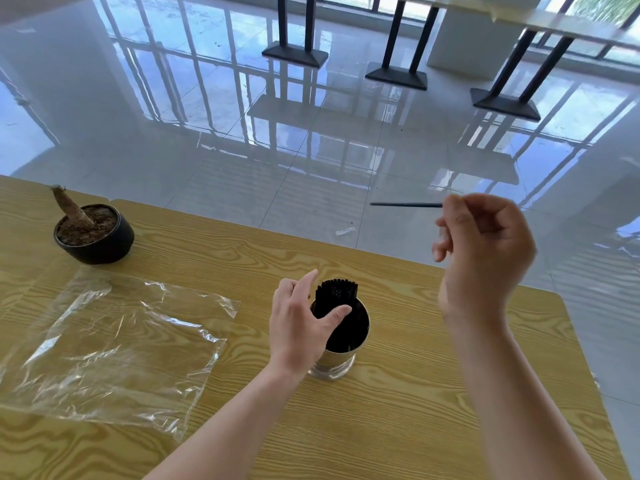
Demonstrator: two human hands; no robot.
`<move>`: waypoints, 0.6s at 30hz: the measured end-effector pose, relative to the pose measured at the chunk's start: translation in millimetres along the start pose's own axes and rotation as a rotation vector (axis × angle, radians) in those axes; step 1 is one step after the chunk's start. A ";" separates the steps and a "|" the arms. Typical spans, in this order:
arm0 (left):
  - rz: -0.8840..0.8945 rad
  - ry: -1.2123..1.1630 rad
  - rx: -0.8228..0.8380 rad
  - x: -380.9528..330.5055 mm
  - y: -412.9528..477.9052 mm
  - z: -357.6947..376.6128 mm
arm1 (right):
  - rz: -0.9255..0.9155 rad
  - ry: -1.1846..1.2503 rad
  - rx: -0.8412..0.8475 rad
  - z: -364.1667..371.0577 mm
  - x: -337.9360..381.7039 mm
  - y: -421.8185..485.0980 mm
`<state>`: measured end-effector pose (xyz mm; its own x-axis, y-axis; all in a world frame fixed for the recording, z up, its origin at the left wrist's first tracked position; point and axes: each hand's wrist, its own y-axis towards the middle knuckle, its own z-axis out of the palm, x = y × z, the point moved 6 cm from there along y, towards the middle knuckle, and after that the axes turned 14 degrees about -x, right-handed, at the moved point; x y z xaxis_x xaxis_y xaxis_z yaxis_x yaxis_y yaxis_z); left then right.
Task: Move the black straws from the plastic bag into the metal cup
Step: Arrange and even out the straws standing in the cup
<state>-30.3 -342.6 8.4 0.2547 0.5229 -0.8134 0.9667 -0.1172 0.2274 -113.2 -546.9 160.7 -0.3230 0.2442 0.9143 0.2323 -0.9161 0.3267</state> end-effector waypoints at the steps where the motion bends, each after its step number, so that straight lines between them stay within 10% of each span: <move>1: 0.002 -0.013 -0.050 -4.0 0.5 -5.5 | 0.049 0.029 -0.012 -3.9 -4.4 -4.2; 13: -0.454 -0.690 -0.008 -41.7 21.5 -17.1 | 0.462 -0.114 0.359 -34.5 -89.7 -120.2; 18: -0.209 -0.468 -0.063 -39.1 16.8 -28.7 | 0.127 -0.457 0.548 -30.8 -79.5 -107.9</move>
<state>-24.7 -340.8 59.3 0.0534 0.0940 -0.9941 0.9985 0.0084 0.0544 -140.8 -477.2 45.4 0.1250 0.3652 0.9225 0.7080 -0.6842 0.1749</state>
